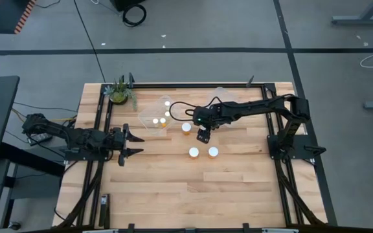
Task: Pick and place medicine bottles into bin by pill shape (circle, oval)
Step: Put the top right big orange pill bottle into the right transparent bin
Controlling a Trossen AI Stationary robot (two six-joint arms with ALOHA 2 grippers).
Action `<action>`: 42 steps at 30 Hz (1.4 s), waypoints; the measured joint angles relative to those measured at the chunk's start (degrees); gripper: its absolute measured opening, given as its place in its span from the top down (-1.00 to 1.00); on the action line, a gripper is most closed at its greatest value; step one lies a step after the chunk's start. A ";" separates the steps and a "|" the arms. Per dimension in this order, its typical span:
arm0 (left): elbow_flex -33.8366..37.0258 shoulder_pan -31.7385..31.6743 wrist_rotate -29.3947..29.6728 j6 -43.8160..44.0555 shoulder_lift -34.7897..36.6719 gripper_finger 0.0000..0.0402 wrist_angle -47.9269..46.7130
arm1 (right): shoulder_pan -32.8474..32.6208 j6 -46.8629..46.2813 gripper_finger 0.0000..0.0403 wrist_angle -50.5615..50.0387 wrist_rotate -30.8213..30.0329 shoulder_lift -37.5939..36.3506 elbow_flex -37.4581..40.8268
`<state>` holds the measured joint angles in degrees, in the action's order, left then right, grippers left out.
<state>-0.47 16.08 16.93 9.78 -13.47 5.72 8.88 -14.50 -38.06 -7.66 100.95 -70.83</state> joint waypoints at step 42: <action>0.02 0.01 0.00 0.09 0.00 -0.02 0.02 | -0.02 -6.74 -0.46 -1.60 0.14 -0.02 3.40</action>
<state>-0.45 16.09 16.93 9.87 -13.47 5.74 8.86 -21.25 -39.67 -7.52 100.92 -67.43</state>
